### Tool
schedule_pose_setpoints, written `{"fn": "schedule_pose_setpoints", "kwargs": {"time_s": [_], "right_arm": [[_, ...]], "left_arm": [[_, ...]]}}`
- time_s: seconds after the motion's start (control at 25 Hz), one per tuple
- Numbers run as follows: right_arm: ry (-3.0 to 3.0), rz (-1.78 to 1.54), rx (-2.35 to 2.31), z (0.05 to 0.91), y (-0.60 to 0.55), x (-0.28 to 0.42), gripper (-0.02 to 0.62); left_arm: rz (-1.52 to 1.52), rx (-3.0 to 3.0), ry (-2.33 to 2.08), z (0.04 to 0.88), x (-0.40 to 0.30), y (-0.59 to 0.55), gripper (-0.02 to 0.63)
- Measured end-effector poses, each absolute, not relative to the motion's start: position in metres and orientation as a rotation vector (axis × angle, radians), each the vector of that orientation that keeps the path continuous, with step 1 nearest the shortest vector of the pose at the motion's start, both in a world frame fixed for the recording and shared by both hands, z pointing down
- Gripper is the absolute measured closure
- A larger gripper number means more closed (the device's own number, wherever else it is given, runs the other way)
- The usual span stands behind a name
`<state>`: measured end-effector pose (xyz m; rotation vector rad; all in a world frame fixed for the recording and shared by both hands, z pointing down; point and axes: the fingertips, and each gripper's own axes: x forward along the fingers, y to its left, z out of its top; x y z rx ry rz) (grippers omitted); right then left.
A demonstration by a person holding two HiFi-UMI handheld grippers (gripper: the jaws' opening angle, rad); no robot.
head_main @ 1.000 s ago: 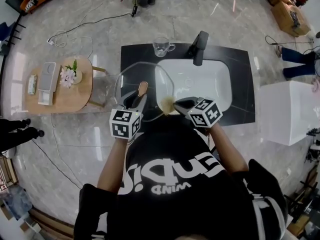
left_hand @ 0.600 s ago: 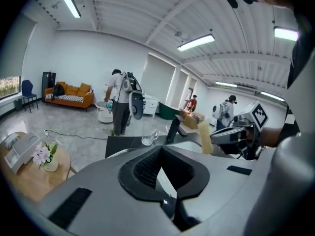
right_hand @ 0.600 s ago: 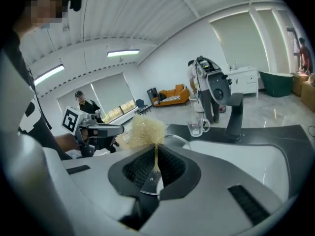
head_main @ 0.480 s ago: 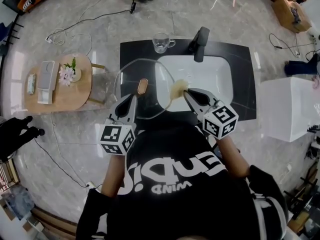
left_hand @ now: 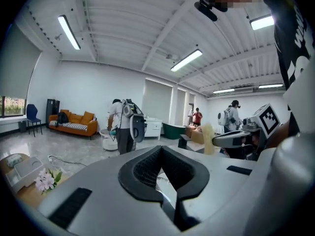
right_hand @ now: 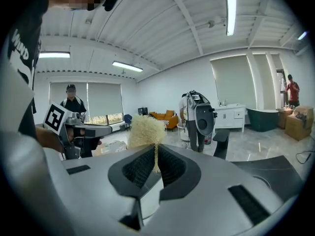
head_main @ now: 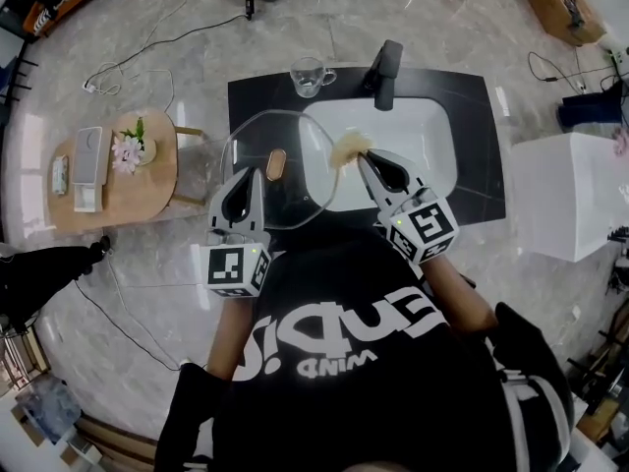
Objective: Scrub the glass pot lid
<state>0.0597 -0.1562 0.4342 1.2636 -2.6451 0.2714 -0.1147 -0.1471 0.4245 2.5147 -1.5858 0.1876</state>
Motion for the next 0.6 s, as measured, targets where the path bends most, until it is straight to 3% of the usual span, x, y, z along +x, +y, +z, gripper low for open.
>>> {"fn": "schedule_pose_setpoints", "kwargs": {"time_s": [0.6], "right_arm": [[-2.644,0.227,1.282,0.4281,-0.1606,0.0636,0.571]], "left_arm": [[0.187,2.456,-1.599,0.4271,-0.1160,-0.1483,0.592]]}}
